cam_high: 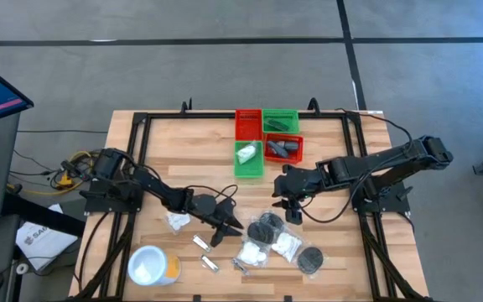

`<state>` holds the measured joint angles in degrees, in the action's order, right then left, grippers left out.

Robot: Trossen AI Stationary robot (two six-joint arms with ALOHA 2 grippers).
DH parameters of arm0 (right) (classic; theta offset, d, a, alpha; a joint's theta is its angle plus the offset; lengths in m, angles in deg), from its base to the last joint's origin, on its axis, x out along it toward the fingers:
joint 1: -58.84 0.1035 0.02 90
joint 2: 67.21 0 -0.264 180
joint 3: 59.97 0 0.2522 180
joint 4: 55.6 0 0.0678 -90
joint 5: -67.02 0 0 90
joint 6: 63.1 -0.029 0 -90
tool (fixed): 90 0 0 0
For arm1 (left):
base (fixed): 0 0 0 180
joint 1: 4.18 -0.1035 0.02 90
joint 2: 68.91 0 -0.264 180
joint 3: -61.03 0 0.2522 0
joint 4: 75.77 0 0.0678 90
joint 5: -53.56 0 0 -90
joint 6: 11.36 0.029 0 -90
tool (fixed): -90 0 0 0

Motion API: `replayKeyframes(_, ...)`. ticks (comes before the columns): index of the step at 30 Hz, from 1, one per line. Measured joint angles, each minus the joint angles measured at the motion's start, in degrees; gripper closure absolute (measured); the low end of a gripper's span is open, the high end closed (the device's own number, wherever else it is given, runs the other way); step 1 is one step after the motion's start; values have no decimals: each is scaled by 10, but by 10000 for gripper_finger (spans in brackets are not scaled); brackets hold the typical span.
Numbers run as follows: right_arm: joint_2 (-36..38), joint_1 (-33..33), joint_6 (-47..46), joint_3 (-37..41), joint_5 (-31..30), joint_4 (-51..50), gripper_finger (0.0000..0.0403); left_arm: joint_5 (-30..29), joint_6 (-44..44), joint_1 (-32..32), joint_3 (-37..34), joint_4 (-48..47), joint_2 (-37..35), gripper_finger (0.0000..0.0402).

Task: Pick & Place Travel size toiletries
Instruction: Put the white cotton pack into the left green bin

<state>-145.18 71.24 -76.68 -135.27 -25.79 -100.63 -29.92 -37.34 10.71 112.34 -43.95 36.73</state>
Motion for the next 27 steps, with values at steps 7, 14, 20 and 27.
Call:
replayKeyframes(7, 0, 0, 0, 0, 0, 0, 275, 4, 0, 5, 23, 1, 28, 279)
replayKeyframes(14, 0, 0, 0, 0, 0, 0, 274, 4, 0, 6, 23, 0, 28, 279)
replayKeyframes(20, 0, 0, 0, 0, 0, 0, 274, 4, -6, 7, 26, 0, 47, 279)
replayKeyframes(27, 0, 0, 0, 0, 0, 0, 274, 6, -16, 9, 50, 10, 75, 279)
